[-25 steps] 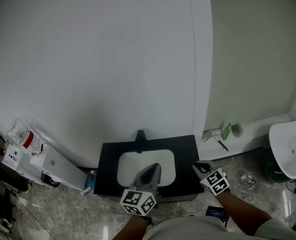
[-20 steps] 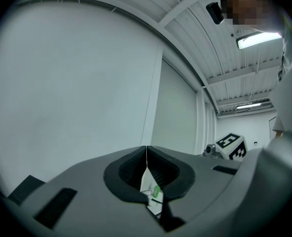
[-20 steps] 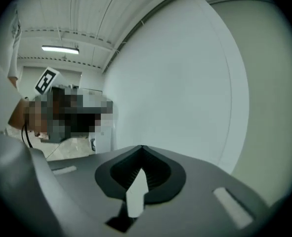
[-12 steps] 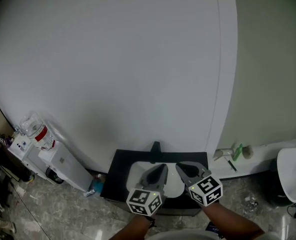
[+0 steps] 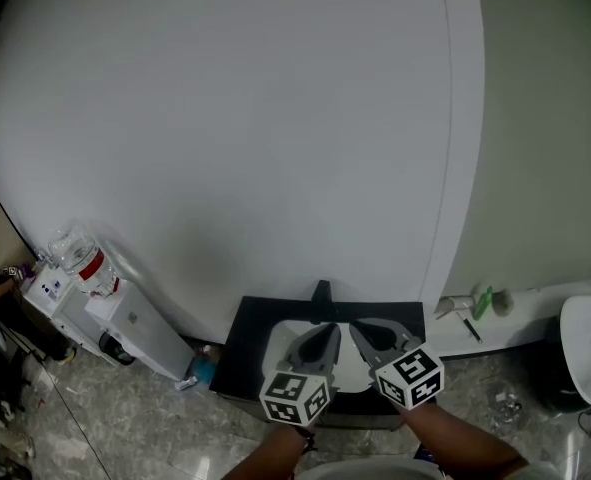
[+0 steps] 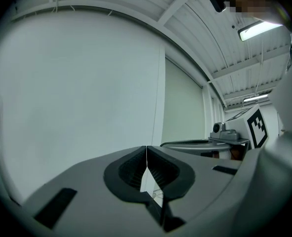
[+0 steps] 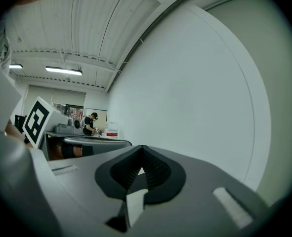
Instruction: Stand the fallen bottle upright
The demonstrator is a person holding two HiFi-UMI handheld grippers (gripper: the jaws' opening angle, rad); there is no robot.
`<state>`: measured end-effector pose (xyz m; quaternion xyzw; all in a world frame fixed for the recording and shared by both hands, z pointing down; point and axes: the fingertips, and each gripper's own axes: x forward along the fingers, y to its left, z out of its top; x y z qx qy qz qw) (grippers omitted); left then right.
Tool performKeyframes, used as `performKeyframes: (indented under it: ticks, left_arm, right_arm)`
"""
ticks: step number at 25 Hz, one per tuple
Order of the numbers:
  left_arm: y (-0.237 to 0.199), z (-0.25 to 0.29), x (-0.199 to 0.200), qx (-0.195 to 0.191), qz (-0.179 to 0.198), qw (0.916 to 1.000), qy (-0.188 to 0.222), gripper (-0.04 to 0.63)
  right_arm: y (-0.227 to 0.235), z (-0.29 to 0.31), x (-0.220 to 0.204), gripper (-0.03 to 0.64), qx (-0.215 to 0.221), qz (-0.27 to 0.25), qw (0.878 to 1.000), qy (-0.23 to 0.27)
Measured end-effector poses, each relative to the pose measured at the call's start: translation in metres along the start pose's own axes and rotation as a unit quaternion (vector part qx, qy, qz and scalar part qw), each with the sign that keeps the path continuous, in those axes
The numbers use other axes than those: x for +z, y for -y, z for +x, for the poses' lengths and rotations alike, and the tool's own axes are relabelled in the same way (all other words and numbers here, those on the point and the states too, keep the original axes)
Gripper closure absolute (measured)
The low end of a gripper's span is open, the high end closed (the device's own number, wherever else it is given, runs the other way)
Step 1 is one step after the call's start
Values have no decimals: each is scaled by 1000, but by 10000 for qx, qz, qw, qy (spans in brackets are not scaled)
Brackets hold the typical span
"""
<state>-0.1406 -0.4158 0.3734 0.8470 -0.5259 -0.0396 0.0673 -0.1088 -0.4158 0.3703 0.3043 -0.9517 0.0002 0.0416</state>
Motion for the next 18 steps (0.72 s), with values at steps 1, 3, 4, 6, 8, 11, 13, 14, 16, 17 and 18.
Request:
performKeyframes:
  ticks: [1,3,4,6,8,11,13,14,16,17,18]
  left_arm:
    - [-1,-1,0,3,-3,10000,1,586]
    - [-1,-2,1,18,6,10000,33,586]
    - [-1,-2,2,33,21,10000,66,586]
    - [-1,-2,4,67,49,9999,136,586]
    - [-1,-4,7,80,40,9998,179,586]
    - [-1,-5,9,64,53,9998,189,586]
    - [-1,-4,8,53,95,9998,193,586]
    - [1,-3,8,46,109,9997,198,586]
    - [3,-3,8,32,122,9997,208,586]
    - [3,-3,8,25,125,9997,211,586]
    - [4,-3,8,18,127,9997,214,586]
  right_arm:
    - [-1,1,0,615,2,6,10000,3]
    - [-2,0,-1,615,5,17,10000,4]
    - [-1,-1,-1,615,13,28,10000,9]
    - [-2,-2,-1,615,49,52,10000,34]
    - [-3,-2,1,615,64,53,9999,58]
    - [-5,-4,3,615,27,23,10000,74]
    - [-4,-4,3,615,26,17,10000,88]
    - [-4,-5,3,615,34,25,9999,103]
    - [-4,-7,4,615,47,37,9999,135]
    - [-5,-7,4,615,49,37,9999,148]
    - [-5,-8,5,615,50,35,9999,159]
